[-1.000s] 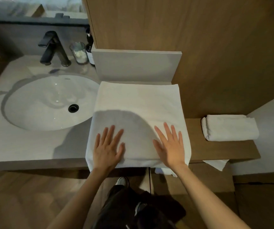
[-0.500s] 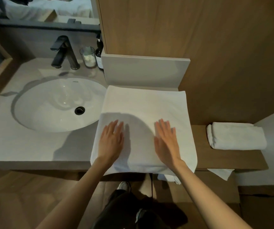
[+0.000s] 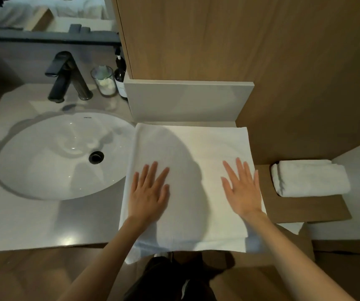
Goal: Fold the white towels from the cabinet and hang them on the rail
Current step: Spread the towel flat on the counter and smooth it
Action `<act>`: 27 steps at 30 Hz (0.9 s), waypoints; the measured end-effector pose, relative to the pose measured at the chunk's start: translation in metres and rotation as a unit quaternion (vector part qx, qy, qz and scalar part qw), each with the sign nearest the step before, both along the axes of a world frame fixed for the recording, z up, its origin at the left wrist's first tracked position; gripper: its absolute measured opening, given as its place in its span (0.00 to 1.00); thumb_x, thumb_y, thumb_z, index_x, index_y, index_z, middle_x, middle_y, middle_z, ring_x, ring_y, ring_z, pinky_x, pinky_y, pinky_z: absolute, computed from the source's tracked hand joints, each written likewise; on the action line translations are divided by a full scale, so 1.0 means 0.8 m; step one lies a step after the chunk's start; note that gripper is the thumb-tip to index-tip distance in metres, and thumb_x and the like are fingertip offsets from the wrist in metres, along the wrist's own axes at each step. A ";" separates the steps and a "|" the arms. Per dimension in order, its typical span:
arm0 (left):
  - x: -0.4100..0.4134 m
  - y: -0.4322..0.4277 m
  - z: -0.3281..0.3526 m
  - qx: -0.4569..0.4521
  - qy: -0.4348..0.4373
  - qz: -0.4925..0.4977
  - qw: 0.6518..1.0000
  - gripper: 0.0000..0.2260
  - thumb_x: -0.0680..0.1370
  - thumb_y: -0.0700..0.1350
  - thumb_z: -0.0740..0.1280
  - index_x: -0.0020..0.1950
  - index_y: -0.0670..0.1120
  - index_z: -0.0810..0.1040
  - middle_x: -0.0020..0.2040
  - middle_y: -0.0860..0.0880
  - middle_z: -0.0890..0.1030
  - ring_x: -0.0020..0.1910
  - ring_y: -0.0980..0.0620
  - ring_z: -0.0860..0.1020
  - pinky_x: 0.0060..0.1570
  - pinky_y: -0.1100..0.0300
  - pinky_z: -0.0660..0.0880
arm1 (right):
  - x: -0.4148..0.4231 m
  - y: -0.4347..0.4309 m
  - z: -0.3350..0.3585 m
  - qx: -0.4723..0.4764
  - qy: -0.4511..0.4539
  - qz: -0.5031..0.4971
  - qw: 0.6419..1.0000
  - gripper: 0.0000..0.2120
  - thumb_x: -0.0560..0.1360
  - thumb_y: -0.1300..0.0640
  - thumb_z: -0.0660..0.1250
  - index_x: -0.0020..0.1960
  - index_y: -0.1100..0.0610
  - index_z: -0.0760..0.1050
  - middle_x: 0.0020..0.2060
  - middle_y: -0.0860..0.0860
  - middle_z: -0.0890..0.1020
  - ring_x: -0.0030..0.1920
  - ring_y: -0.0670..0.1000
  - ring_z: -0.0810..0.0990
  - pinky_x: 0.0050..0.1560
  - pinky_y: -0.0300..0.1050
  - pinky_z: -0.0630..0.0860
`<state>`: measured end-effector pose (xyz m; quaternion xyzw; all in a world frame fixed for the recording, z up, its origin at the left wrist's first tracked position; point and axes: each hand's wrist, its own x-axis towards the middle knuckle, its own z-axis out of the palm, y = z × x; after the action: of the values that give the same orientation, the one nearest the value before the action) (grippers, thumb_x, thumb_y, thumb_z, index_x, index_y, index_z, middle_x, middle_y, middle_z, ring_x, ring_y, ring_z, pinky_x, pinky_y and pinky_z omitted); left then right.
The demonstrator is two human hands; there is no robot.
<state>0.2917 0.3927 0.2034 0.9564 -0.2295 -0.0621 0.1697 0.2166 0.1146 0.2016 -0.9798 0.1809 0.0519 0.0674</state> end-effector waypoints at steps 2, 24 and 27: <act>-0.001 -0.004 0.003 -0.002 -0.005 0.008 1.000 0.22 0.83 0.56 0.46 0.78 0.59 0.54 0.79 0.51 0.49 0.78 0.50 0.43 0.76 0.47 0.41 | -0.003 -0.005 0.002 0.001 -0.006 -0.018 1.000 0.29 0.78 0.36 0.31 0.78 0.40 0.41 0.79 0.48 0.41 0.78 0.52 0.36 0.76 0.59 0.37; 0.138 -0.051 0.000 0.023 0.007 0.024 0.999 0.26 0.80 0.61 0.43 0.78 0.60 0.48 0.80 0.49 0.41 0.78 0.48 0.38 0.76 0.48 0.39 | 0.118 0.000 -0.002 0.023 -0.024 -0.041 0.999 0.26 0.79 0.36 0.36 0.77 0.36 0.43 0.79 0.45 0.44 0.78 0.51 0.40 0.76 0.57 0.38; 0.139 -0.051 0.000 0.024 0.005 0.042 0.999 0.25 0.81 0.61 0.45 0.78 0.60 0.48 0.79 0.47 0.39 0.78 0.46 0.38 0.76 0.47 0.40 | 0.102 -0.024 0.000 0.020 -0.023 -0.066 0.997 0.25 0.81 0.37 0.39 0.77 0.36 0.44 0.79 0.45 0.46 0.78 0.49 0.40 0.76 0.59 0.41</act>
<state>0.4030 0.3516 0.2031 0.9687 -0.1869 -0.0652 0.1498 0.2981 0.0953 0.2017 -0.9652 0.2420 0.0284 0.0945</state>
